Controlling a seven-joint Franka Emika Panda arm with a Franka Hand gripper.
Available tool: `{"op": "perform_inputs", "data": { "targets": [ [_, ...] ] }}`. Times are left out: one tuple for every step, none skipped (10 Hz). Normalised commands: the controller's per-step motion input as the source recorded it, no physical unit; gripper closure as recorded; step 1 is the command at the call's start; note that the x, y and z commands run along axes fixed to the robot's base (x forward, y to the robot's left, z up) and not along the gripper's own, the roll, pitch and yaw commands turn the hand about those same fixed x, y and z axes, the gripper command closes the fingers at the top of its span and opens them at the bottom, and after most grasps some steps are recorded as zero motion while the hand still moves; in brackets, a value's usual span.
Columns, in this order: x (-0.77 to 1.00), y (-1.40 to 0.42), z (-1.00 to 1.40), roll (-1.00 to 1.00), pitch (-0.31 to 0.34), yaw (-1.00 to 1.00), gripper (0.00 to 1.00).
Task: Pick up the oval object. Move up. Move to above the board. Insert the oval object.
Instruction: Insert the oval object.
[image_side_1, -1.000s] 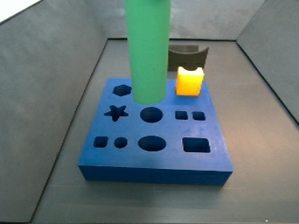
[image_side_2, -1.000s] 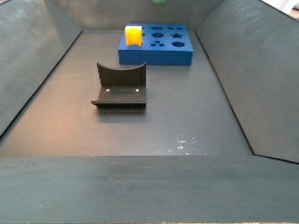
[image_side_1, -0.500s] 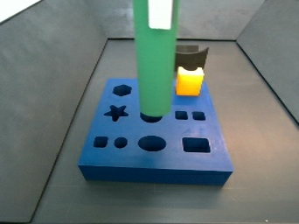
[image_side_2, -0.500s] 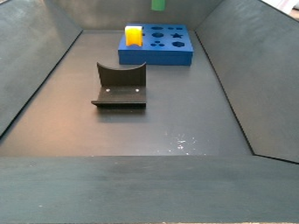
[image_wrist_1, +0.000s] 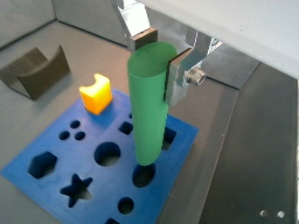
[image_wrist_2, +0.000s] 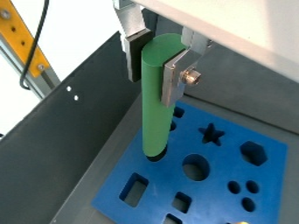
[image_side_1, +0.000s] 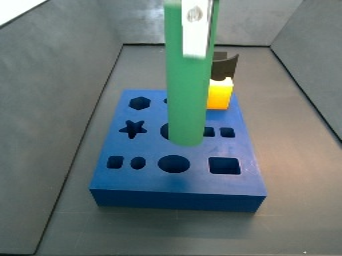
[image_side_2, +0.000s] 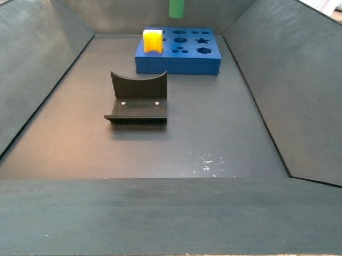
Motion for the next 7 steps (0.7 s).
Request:
{"op": "perform_inputs", "data": {
  "targets": [
    [0.15, -0.08, -0.51, 0.00, 0.000, 0.00, 1.00],
    [0.17, -0.03, -0.36, 0.00, 0.000, 0.00, 1.00],
    [0.00, 0.02, -0.40, 0.00, 0.029, 0.01, 1.00],
    [-0.28, 0.21, -0.43, 0.00, 0.031, 0.14, 1.00],
    [-0.39, 0.19, -0.39, 0.00, 0.041, 0.10, 1.00],
    [-0.03, 0.00, -0.09, 0.00, 0.036, 0.00, 1.00],
    [-0.01, 0.00, -0.02, 0.00, 0.031, 0.00, 1.00]
  ]
}}
